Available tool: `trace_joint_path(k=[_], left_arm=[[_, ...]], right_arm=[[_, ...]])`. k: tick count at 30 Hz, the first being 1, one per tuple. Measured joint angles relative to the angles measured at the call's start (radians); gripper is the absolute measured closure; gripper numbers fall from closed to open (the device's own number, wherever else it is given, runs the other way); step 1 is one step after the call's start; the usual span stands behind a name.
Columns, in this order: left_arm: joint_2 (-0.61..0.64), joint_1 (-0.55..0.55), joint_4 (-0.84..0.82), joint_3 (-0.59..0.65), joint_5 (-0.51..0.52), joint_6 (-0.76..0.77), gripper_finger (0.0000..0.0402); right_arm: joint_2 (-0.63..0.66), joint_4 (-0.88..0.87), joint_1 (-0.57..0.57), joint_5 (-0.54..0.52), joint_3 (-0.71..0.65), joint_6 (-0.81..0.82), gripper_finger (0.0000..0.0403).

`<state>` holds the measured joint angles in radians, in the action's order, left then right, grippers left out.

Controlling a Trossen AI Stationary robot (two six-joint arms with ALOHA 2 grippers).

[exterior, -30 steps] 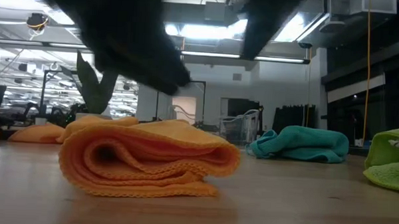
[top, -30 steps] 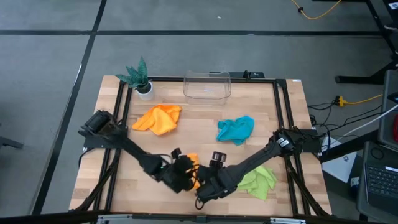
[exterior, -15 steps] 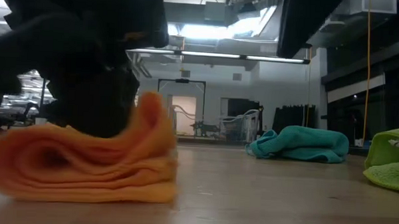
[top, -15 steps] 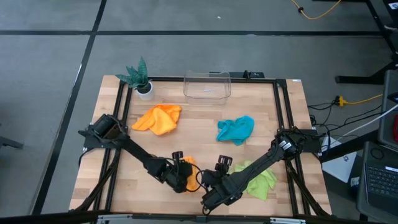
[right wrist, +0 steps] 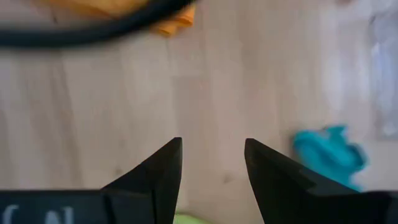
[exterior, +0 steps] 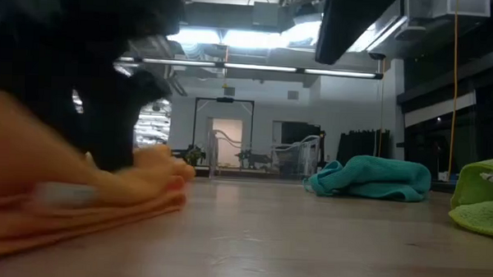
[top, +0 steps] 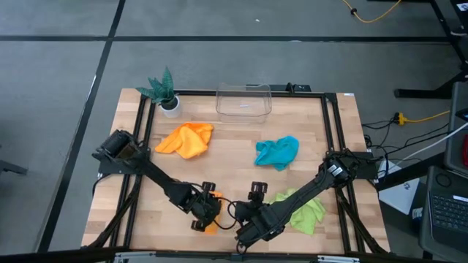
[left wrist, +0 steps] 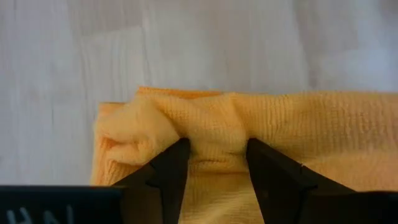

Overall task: Fold microfiber towels
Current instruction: Fold the bottom orange microfiber towel, then put the bottom orange microfiber towel into the transparent bin

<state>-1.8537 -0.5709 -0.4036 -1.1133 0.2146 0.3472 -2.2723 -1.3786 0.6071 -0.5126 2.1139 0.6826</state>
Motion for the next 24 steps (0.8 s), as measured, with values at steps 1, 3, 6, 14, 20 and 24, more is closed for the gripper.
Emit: trace_joint_path(k=[1, 3, 6, 14, 20, 24], left_arm=[[0.029, -0.003, -0.015, -0.012, -0.001, 0.008, 0.0242], [0.102, -0.014, -0.051, -0.046, -0.003, 0.041, 0.0242], [0.191, -0.038, -0.103, -0.066, 0.003, 0.108, 0.0242], [0.332, -0.15, -0.303, -0.067, 0.066, 0.398, 0.0242], [0.309, -0.248, -0.434, -0.066, 0.162, 0.626, 0.0242], [0.291, -0.294, -0.391, -0.066, 0.217, 0.654, 0.0242]], right_arm=[[0.0, 0.0, 0.004, -0.023, 0.0, -0.037, 0.0225], [0.0, 0.0, 0.01, -0.075, 0.0, -0.105, 0.0225], [0.0, 0.007, 0.014, -0.119, 0.0, -0.14, 0.0225], [-0.005, 0.229, 0.012, -0.068, -0.049, -0.481, 0.0225], [-0.008, 0.489, 0.013, -0.009, -0.123, -0.845, 0.0225], [-0.008, 0.569, 0.013, -0.009, -0.139, -0.882, 0.0224]])
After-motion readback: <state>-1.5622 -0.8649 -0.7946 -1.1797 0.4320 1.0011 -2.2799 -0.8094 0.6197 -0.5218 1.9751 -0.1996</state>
